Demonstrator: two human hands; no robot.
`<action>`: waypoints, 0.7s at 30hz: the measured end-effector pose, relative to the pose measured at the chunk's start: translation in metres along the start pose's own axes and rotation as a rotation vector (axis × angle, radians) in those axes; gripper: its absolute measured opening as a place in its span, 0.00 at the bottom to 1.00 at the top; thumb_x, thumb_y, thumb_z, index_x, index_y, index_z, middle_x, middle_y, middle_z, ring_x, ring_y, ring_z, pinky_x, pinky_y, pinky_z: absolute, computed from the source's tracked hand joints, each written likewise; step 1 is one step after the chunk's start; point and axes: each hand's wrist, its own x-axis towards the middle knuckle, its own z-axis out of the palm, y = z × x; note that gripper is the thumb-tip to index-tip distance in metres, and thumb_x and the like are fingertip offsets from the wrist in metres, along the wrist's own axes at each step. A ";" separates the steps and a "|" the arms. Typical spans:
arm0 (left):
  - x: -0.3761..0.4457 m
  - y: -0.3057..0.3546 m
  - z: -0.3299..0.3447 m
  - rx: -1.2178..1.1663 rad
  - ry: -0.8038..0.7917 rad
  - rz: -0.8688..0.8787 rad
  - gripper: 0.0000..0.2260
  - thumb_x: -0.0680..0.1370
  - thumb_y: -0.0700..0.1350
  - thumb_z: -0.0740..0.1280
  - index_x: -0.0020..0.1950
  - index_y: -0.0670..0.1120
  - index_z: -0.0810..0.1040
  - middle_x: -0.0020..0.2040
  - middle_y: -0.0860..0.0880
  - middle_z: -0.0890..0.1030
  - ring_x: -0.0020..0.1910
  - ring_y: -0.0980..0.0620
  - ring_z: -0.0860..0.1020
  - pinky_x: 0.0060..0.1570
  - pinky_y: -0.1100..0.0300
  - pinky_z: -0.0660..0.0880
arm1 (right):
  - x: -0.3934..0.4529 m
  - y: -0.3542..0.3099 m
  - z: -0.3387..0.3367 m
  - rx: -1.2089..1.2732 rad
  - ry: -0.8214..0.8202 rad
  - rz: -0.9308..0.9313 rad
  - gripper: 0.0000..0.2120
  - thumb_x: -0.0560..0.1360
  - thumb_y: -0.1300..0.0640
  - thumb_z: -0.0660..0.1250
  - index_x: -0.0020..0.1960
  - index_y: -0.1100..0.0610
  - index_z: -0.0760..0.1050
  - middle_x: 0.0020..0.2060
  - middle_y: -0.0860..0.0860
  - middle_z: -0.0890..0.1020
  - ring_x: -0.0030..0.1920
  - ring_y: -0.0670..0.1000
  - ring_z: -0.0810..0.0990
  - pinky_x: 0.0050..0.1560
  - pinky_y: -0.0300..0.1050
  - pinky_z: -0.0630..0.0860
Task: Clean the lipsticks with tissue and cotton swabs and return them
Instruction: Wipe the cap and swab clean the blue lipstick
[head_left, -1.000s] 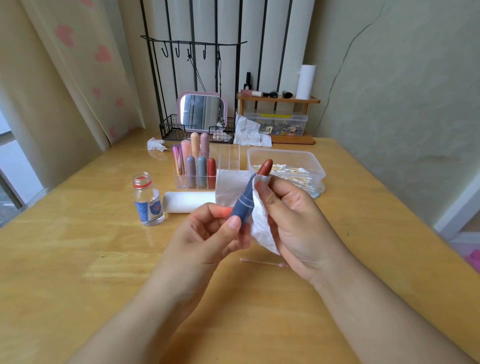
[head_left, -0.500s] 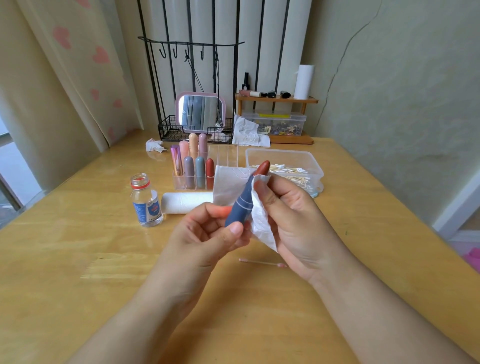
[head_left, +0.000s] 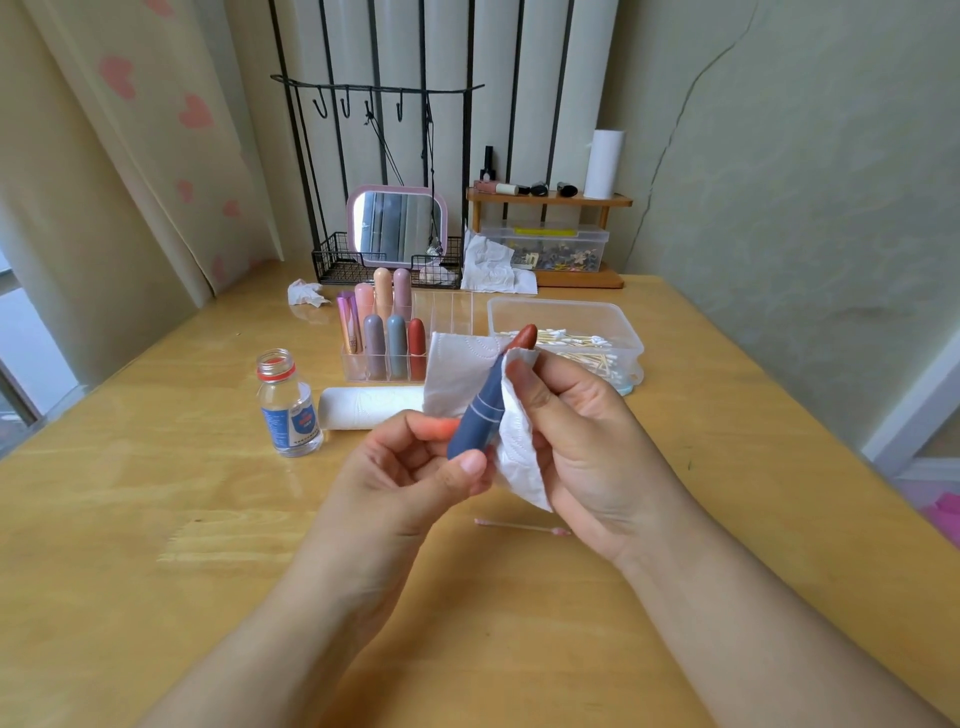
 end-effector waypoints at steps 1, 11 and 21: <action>0.000 0.000 0.000 -0.008 -0.013 -0.018 0.11 0.60 0.40 0.77 0.40 0.46 0.81 0.41 0.41 0.83 0.38 0.47 0.81 0.43 0.58 0.80 | 0.000 0.001 -0.001 0.011 0.009 0.005 0.12 0.63 0.44 0.74 0.41 0.51 0.82 0.42 0.57 0.70 0.49 0.58 0.64 0.49 0.56 0.61; -0.001 0.001 0.001 0.005 -0.017 0.008 0.10 0.59 0.44 0.75 0.38 0.47 0.81 0.38 0.42 0.82 0.35 0.48 0.80 0.41 0.59 0.79 | 0.001 0.003 -0.003 -0.020 -0.012 0.008 0.15 0.64 0.41 0.75 0.42 0.51 0.81 0.42 0.58 0.71 0.42 0.62 0.65 0.40 0.57 0.63; -0.002 0.003 0.000 0.023 -0.104 -0.037 0.10 0.69 0.46 0.72 0.45 0.41 0.79 0.36 0.41 0.80 0.33 0.48 0.78 0.39 0.59 0.78 | 0.000 0.001 -0.002 -0.043 -0.005 0.010 0.09 0.67 0.45 0.70 0.39 0.50 0.81 0.35 0.58 0.75 0.32 0.64 0.71 0.31 0.51 0.69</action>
